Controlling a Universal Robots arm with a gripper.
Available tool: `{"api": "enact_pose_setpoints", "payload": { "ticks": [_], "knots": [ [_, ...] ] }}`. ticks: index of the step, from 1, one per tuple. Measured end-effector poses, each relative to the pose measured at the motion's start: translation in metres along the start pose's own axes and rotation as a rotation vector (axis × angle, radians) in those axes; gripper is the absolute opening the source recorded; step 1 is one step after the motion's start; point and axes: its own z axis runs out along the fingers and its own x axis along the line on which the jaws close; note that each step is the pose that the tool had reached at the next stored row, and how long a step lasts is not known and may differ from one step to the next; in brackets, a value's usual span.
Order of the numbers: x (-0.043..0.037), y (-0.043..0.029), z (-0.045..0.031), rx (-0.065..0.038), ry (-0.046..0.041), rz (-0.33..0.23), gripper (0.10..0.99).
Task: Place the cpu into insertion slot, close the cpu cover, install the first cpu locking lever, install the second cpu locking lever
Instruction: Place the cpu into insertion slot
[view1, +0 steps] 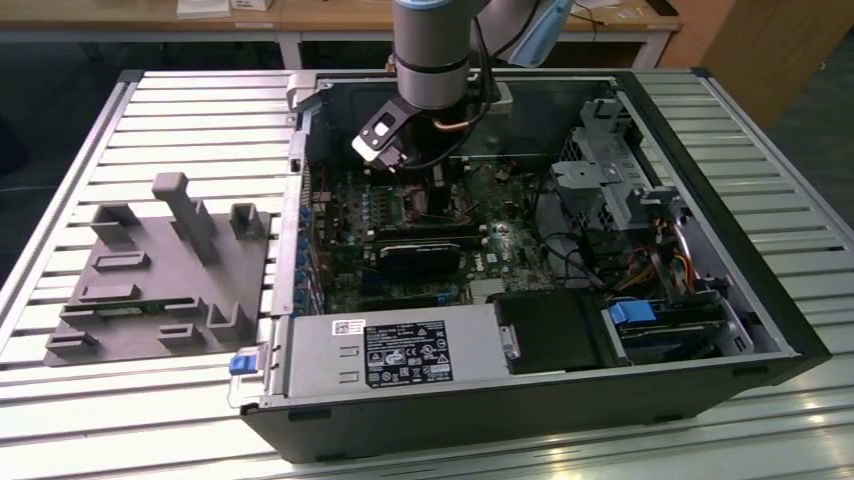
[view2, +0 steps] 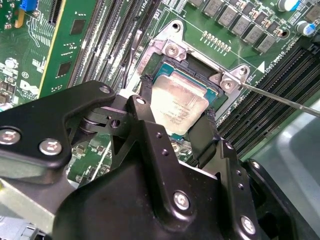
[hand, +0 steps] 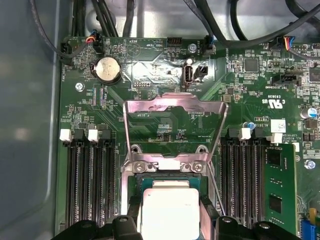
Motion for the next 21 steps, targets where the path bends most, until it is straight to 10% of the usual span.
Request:
{"api": "enact_pose_setpoints", "payload": {
  "ticks": [21],
  "knots": [
    [0.0000,-0.0001,0.0005,0.000,-0.0001,0.000,0.616]
  ]
}}
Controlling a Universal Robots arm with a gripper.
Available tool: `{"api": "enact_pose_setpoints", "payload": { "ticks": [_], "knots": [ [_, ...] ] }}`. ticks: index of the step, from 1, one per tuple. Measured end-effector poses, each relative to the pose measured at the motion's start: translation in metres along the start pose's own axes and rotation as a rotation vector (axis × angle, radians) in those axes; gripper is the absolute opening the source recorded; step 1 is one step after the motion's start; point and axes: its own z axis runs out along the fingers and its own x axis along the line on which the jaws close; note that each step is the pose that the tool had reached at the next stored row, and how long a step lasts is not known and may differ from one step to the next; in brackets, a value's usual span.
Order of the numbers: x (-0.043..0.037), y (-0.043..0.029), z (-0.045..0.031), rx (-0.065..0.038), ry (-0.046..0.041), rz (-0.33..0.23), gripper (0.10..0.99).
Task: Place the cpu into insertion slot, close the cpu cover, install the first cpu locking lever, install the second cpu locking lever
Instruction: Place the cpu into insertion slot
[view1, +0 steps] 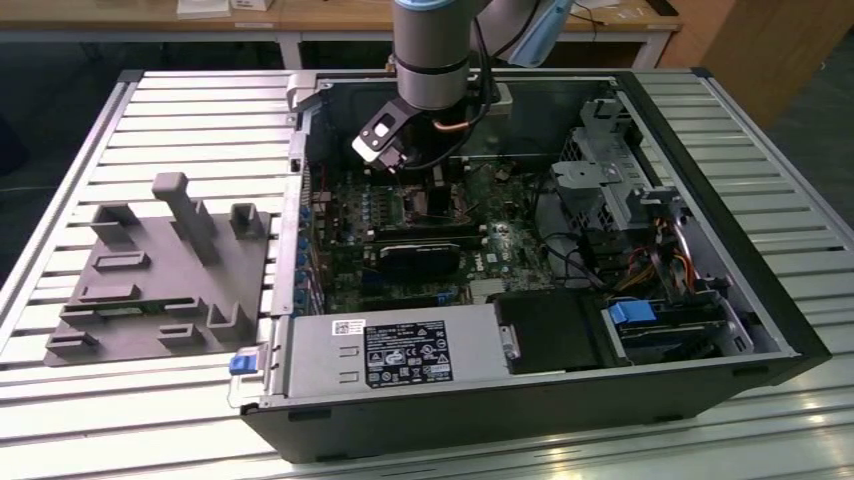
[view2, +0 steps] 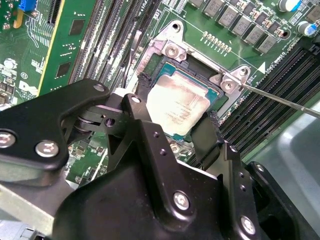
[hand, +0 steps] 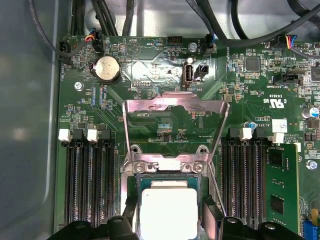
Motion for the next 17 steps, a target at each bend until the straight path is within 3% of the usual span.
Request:
{"api": "enact_pose_setpoints", "payload": {
  "ticks": [9,17],
  "knots": [
    [-0.0004,0.0010,-0.0144,0.000,0.0002,0.000,0.616],
    [-0.0010,0.0024,-0.0346,-0.001,0.0001,0.000,0.616]
  ]
}}
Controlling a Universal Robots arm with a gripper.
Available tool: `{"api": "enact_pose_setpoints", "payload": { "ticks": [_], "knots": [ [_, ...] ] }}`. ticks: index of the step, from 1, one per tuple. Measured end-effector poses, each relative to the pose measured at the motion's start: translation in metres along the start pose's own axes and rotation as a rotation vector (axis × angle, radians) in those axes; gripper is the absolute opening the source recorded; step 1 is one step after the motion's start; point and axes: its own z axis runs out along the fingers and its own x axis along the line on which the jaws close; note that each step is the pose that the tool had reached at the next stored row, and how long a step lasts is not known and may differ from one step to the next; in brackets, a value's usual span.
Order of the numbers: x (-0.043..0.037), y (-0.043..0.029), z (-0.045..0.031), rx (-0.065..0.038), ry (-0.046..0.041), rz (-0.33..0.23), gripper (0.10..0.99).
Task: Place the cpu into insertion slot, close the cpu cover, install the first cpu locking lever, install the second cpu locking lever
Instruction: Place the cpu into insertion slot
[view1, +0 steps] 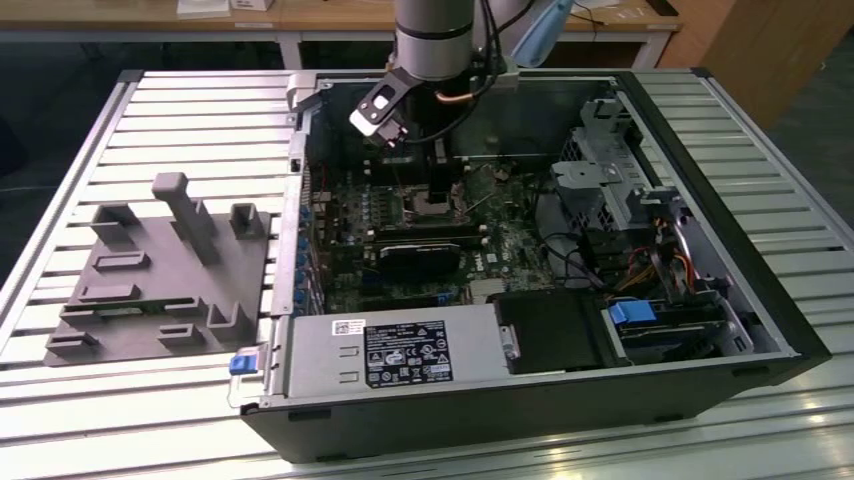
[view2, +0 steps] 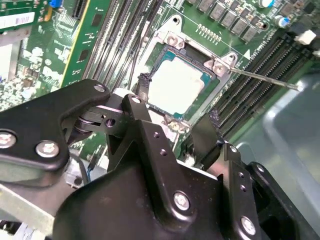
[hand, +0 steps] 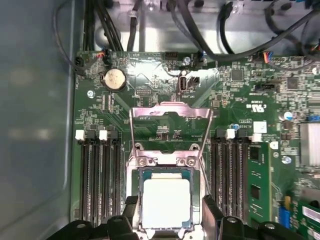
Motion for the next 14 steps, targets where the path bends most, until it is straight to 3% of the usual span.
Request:
{"api": "enact_pose_setpoints", "payload": {
  "ticks": [5,11,14],
  "knots": [
    [-0.0003,0.0007,-0.0103,0.000,-0.0001,0.000,0.616],
    [-0.0003,0.0007,-0.0103,0.000,0.0000,0.000,0.616],
    [-0.0003,0.0007,-0.0103,0.000,0.0000,0.000,0.537]
  ]
}}
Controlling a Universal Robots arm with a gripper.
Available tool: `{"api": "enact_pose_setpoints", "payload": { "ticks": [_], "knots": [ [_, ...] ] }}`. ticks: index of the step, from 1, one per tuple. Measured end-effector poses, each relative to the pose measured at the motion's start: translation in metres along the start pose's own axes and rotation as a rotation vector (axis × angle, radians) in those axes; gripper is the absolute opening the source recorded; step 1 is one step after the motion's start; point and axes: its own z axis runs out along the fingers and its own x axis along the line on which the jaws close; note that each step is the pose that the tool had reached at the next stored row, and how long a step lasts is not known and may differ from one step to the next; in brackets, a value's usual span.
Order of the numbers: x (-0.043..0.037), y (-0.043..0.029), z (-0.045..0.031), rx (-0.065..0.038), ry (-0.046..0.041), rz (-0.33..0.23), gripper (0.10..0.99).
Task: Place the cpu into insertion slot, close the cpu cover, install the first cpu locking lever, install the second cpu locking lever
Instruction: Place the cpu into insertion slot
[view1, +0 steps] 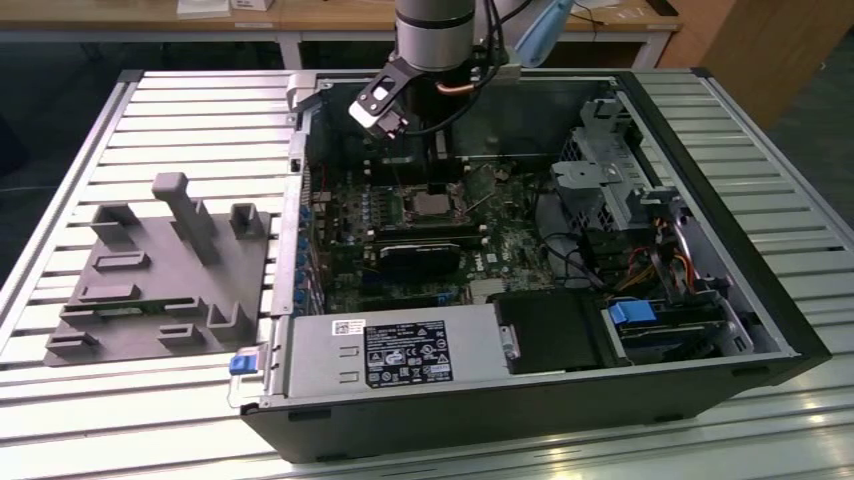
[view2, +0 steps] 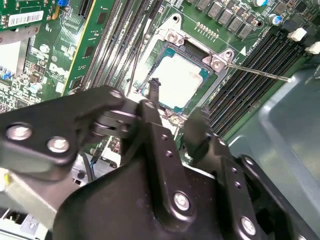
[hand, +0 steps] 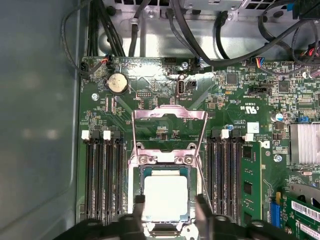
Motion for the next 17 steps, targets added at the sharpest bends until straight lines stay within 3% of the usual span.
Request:
{"api": "enact_pose_setpoints", "payload": {
  "ticks": [2,3,5,6,8,9,10,17],
  "knots": [
    [0.0000,0.0000,0.0000,0.000,0.0000,0.000,0.420],
    [0.0000,0.0000,0.0000,0.000,0.0000,0.000,0.420],
    [0.0000,0.0000,0.0000,0.000,0.0000,0.000,0.302],
    [0.0000,0.0000,0.0000,0.000,0.0000,0.000,0.302],
    [0.0000,0.0000,0.0000,0.000,0.0000,0.000,0.184],
    [0.0000,0.0000,0.0000,0.000,0.0000,0.000,0.184],
    [0.0000,0.0000,0.0000,0.000,0.0000,0.000,0.125],
    [-0.0001,0.0000,-0.0008,0.000,-0.0003,0.000,0.102]
  ]
}}
